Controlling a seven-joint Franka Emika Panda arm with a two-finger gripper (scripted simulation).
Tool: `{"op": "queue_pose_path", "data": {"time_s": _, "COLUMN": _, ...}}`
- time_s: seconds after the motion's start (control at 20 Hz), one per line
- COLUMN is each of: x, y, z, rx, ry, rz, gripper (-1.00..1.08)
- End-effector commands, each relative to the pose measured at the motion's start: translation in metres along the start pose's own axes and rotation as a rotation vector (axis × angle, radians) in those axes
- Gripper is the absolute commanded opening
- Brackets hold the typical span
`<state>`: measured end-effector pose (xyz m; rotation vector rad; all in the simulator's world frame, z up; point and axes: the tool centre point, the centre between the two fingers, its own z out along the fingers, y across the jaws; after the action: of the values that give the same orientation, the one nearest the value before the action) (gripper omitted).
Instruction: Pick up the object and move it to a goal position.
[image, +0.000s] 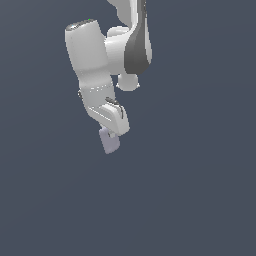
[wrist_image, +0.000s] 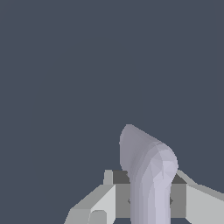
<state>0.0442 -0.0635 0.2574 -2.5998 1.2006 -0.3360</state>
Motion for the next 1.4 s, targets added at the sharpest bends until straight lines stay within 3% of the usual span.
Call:
{"op": "queue_pose_path", "data": {"time_s": 0.0, "x": 0.011, "y": 0.0, "z": -0.015, "rx": 0.03, "ry": 0.004, "rz": -0.023, "gripper": -1.0}}
{"op": "queue_pose_path", "data": {"time_s": 1.35, "x": 0.141, "y": 0.014, "z": -0.181, "rx": 0.367, "ry": 0.04, "rz": -0.278, "gripper": -1.0}}
